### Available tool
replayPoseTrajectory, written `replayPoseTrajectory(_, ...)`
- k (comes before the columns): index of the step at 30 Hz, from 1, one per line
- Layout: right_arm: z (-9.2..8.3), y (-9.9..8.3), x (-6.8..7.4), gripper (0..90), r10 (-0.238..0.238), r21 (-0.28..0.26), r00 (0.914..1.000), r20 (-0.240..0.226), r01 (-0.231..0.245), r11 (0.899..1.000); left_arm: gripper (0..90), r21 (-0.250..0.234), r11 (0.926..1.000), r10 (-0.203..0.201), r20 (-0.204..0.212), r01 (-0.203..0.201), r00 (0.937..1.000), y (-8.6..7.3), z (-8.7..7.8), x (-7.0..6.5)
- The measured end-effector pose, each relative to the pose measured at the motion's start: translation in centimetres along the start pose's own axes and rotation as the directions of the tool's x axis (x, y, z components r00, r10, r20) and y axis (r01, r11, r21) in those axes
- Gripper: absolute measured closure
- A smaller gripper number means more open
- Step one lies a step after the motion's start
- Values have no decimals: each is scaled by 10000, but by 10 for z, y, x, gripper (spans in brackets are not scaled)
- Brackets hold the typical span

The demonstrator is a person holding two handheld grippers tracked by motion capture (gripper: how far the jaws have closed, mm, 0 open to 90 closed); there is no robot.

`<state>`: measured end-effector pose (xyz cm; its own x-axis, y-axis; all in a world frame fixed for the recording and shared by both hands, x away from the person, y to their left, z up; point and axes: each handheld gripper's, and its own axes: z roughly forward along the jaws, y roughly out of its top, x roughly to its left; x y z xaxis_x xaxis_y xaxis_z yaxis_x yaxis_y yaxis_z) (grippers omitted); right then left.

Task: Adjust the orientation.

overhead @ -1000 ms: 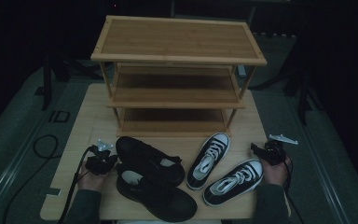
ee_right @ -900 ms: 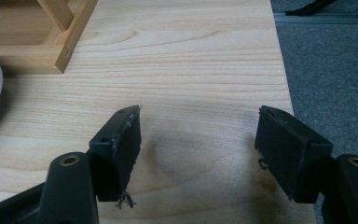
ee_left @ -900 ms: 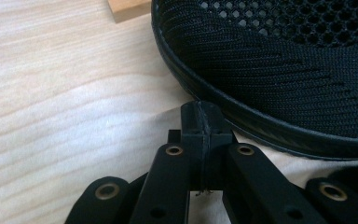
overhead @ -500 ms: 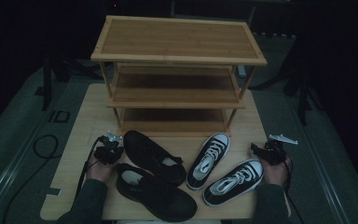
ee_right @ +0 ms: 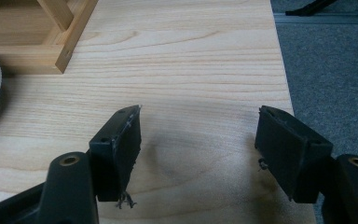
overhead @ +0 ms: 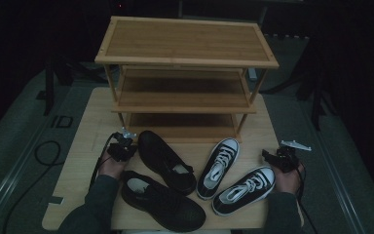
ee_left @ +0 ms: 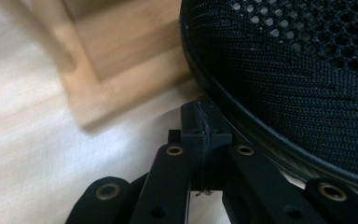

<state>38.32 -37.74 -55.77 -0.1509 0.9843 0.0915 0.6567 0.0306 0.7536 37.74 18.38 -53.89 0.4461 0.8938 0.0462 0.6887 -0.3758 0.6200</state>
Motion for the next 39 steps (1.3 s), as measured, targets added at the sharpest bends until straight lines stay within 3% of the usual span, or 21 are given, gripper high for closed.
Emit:
replayPoseTrajectory(9,0,0,0,311,9,0,10000,2,-9,10000,900,-34,9992,404,439,-403,9982,28,15,-6)
replayPoseTrajectory(13,0,0,0,310,-4,-2,10000,14,4,10000,900,-16,9962,865,666,-866,9940,41,24,-15)
replayPoseTrajectory(15,0,0,0,310,3,-1,10000,3,-3,10000,900,-221,9948,1015,1082,-997,9889,47,26,-21)
replayPoseTrajectory(18,0,0,0,309,6,-8,10000,-7,-6,10000,900,-342,9912,1309,1248,-1276,9835,53,26,-29)
replayPoseTrajectory(22,0,0,0,308,15,-7,10000,-20,-15,10000,896,-407,9923,1217,1445,-1170,9820,53,25,-27)
replayPoseTrajectory(26,0,0,0,308,15,-7,10000,-21,-15,10000,854,-616,9927,1128,1618,-1040,9804,53,18,-26)
replayPoseTrajectory(29,0,0,0,308,19,-9,10000,-24,-19,10000,794,-863,9914,1136,1947,-983,9743,55,4,-24)
replayPoseTrajectory(32,0,0,0,308,21,-12,10000,-26,-21,10000,740,-1083,9901,1102,2058,-893,9724,58,-9,-22)
replayPoseTrajectory(33,0,0,0,308,16,-6,10000,-24,-16,10000,720,-870,9924,1042,2194,-869,9700,58,-11,-22)
replayPoseTrajectory(34,0,0,0,308,16,-11,10000,-24,-17,10000,704,-912,9909,1158,2033,-990,9722,58,-15,-24)
replayPoseTrajectory(39,0,0,0,308,53,-21,10000,-24,-53,10000,670,-1222,9834,1584,2205,-1339,9624,57,-35,-31)
